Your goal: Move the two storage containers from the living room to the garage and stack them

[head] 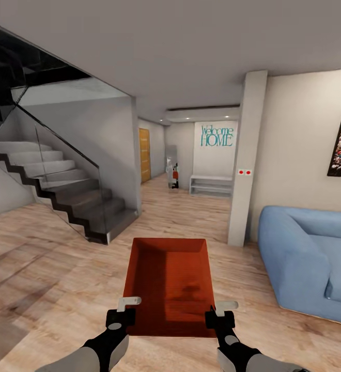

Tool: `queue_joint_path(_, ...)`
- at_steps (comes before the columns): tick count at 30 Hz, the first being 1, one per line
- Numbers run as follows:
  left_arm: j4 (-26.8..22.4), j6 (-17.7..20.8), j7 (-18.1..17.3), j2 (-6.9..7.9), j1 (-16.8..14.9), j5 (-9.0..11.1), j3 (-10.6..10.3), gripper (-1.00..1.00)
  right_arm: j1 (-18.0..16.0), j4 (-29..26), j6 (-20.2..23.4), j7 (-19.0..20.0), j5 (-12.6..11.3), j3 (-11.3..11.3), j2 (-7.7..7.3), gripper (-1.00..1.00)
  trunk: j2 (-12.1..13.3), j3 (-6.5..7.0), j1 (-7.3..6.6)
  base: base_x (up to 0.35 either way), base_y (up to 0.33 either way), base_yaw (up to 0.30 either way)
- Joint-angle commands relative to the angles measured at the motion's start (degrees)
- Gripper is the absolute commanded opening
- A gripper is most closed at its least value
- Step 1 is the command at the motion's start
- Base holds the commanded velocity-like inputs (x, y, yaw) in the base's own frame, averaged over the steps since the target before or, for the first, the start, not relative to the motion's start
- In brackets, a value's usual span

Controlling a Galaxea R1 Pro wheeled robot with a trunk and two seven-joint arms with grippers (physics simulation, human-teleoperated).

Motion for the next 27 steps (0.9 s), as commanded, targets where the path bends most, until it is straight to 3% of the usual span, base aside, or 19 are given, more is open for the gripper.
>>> queue_joint_path(1, -0.2, -0.3, 1.2, 0.02, -0.1, -0.5, 3.2, -1.0, 0.0, 0.1, -0.1, -0.1, -0.7, -0.2, 0.0, -1.0, -0.1, -0.09, 0.04, 0.325, 0.0, 0.0)
queue_joint_path(27, -0.2, -0.3, 1.1, 0.02, -0.1, -0.5, 3.2, -1.0, 0.0, 0.1, -0.1, -0.1, -0.7, -0.2, -0.01, -1.0, -0.1, -0.09, 0.04, 0.325, 0.0, 0.0)
